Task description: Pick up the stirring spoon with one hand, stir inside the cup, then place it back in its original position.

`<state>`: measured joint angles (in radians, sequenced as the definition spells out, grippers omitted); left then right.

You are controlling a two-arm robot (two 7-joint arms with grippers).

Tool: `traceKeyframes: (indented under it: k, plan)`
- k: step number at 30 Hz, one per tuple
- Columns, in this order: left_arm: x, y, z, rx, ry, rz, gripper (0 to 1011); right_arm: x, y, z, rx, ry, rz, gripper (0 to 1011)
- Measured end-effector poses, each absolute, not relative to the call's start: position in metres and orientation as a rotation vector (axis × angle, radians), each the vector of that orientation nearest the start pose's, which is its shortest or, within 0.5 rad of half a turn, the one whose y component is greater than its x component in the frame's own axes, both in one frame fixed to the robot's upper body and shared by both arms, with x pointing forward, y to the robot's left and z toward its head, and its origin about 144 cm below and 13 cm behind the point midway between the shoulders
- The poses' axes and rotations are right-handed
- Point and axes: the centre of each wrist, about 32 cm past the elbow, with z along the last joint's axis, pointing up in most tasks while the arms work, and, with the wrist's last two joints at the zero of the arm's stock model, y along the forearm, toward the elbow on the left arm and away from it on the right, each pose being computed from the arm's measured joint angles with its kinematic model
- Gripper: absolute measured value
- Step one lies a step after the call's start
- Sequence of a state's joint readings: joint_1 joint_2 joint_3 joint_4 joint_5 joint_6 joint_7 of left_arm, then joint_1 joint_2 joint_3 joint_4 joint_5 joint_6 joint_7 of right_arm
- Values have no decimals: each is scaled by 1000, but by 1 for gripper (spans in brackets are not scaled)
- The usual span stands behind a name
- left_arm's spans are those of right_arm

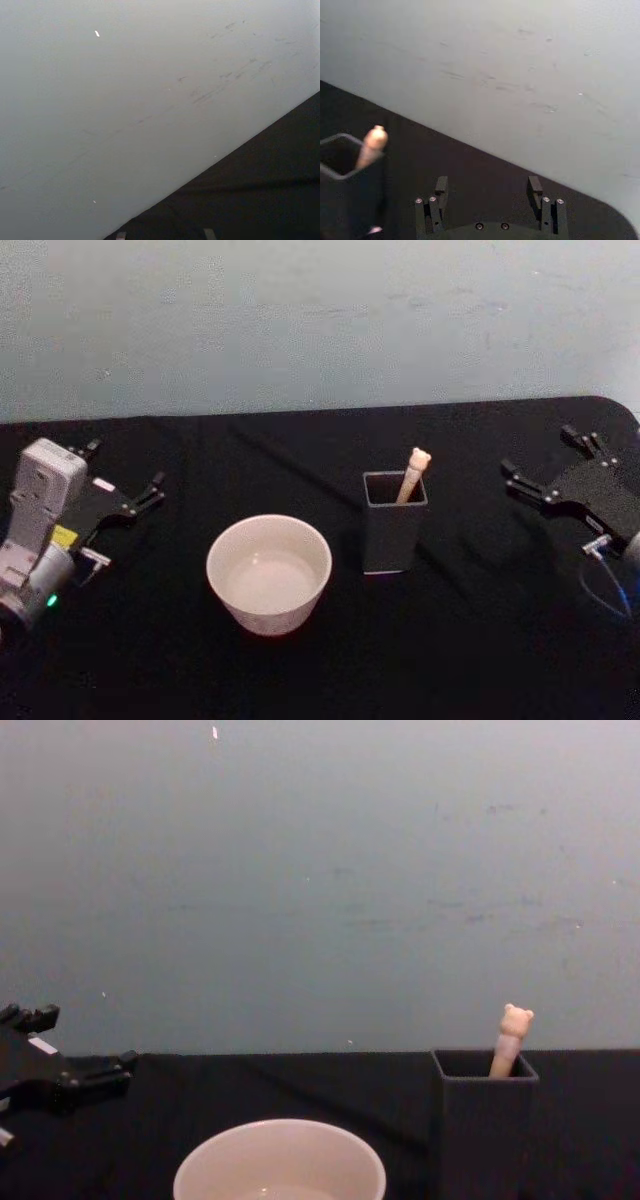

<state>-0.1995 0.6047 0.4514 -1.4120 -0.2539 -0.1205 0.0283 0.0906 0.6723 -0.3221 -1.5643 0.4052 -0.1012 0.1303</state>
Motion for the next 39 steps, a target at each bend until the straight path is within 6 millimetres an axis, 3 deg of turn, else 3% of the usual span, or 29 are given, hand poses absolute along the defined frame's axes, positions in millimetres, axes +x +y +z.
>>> traceKeyframes:
  k: [5,14,39]
  plan:
    - [489,310,1140,304,-285,1248,1001,454,-337,1179,-155,-142,-1055,1002]
    - [489,310,1140,304,-285,1248,1001,448,-328,1182,-124,-86,-923,1002]
    - [489,310,1140,304,-285,1248,1001,490,-287,1179,-115,27,-825,1002]
